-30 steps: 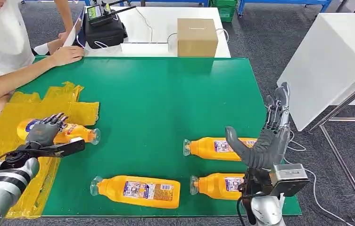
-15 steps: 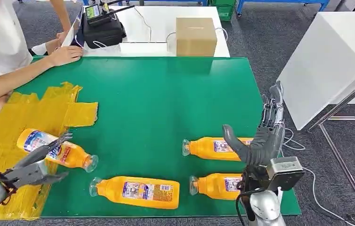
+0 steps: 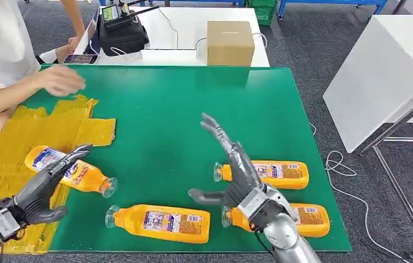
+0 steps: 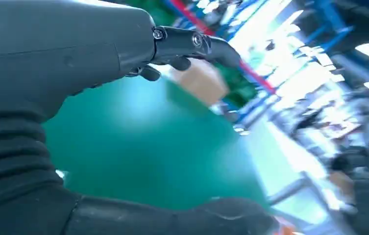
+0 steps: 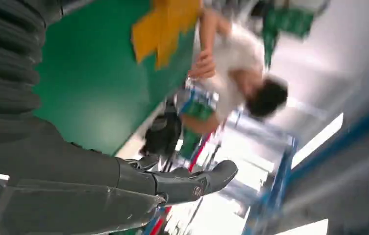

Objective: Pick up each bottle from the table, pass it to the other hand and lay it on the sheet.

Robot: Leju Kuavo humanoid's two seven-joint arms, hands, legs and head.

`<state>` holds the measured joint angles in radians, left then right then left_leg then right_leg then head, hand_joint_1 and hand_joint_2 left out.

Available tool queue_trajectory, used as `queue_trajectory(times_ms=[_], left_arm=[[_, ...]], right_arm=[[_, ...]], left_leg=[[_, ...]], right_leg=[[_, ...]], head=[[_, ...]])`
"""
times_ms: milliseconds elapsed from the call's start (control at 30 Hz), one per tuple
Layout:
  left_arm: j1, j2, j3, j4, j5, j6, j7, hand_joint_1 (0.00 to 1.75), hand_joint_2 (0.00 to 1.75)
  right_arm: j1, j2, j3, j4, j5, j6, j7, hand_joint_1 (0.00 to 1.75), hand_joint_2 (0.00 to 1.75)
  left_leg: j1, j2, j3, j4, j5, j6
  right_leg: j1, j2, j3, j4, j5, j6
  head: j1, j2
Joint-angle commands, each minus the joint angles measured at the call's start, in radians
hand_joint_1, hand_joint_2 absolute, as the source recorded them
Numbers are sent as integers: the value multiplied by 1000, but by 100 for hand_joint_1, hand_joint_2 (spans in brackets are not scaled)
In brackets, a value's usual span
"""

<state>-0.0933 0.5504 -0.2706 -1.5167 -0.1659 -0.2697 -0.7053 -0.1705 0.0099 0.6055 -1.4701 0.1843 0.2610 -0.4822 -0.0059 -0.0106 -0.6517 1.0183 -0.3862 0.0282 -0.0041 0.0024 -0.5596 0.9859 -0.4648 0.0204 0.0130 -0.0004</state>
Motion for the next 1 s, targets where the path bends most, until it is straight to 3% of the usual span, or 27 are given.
queue_trajectory(times_ms=[33,167,400,567,833,1000], left_arm=[[-166,-194,-168,81,6,57,7,0,175],[-162,-194,-168,78,9,61,7,0,175],[-171,-261,-154,109,36,72,7,0,175],[-169,-297,-135,108,46,81,7,0,175],[-179,-381,-51,115,62,54,7,0,175],[-173,-396,-31,102,57,29,7,0,175]], right_arm=[[-141,-73,283,210,54,61,22,0,175],[-142,-72,292,222,55,60,23,0,175],[-158,-65,380,322,39,51,68,0,175],[-179,-63,445,387,128,-19,146,0,175],[-201,17,519,576,315,-183,248,0,175],[-212,53,536,646,385,-233,283,0,175]], left_leg=[[0,-2,6,-3,0,-1],[0,0,6,-2,-1,-1],[0,0,8,-3,0,-2],[0,1,3,-1,1,0],[0,1,4,-2,-1,-1],[0,3,2,-1,0,-1]], right_leg=[[0,-3,8,-4,0,0],[0,-3,17,-3,0,1],[0,-2,18,-4,1,1],[0,-1,6,-2,1,1],[0,-1,14,-3,0,1],[1,0,11,-2,1,1]], head=[[0,0],[0,0],[0,0],[0,0],[0,0],[0,0]])
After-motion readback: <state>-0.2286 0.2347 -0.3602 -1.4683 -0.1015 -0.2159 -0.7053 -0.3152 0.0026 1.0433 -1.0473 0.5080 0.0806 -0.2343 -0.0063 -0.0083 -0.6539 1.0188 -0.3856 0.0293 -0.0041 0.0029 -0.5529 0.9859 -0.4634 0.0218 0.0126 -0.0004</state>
